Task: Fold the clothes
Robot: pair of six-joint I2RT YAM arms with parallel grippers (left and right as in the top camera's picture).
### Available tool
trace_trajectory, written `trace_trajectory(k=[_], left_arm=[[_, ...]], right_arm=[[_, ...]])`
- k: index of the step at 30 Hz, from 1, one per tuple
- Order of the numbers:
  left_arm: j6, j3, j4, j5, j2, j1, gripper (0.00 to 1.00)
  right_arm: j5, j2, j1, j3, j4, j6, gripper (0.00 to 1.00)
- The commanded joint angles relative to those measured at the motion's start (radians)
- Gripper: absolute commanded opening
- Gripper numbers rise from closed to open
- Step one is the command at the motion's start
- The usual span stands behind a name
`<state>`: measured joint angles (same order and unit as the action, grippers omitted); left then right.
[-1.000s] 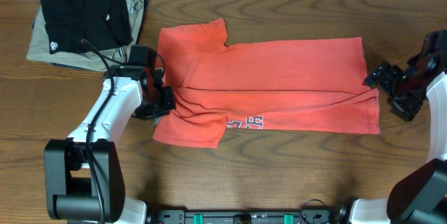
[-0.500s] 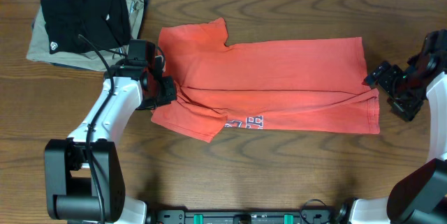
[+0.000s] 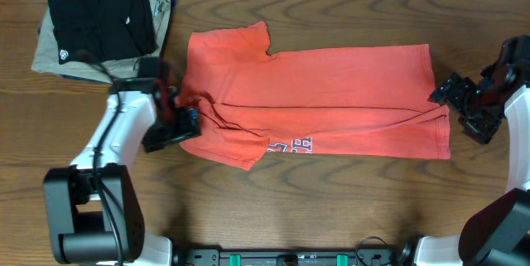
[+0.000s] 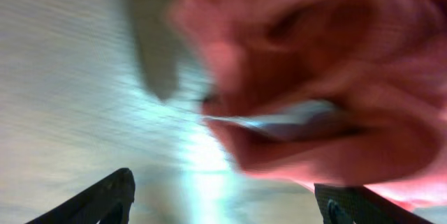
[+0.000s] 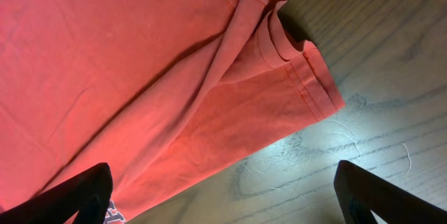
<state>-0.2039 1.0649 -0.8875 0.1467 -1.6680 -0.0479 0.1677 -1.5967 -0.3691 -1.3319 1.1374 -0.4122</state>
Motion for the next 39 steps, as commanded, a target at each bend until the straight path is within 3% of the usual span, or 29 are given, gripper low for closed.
trace_trajectory(k=[1, 6, 16, 25, 36, 39], left_arm=[[0.021, -0.006, -0.005, -0.027, 0.011, -0.077, 0.85], [0.122, -0.079, 0.102, 0.136, -0.002, -0.144, 0.85], [0.3, -0.128, 0.23, 0.325, -0.012, -0.142, 0.85], [0.34, -0.2, 0.29, 0.336, -0.012, -0.136, 0.84], [0.339, -0.253, 0.275, 0.37, -0.012, -0.136, 0.7], [0.338, -0.253, 0.268, 0.387, -0.011, -0.136, 0.56]], right_arm=[[0.001, 0.002, 0.017, 0.005, 0.005, 0.025, 0.99], [0.001, 0.002, 0.017, 0.005, 0.002, 0.025, 0.99], [0.001, 0.002, 0.017, 0.005, -0.003, 0.026, 0.99], [0.001, 0.002, 0.017, 0.005, -0.008, 0.025, 0.99], [0.001, 0.002, 0.017, 0.005, -0.008, 0.025, 0.99], [0.001, 0.002, 0.017, 0.005, -0.008, 0.025, 0.99]])
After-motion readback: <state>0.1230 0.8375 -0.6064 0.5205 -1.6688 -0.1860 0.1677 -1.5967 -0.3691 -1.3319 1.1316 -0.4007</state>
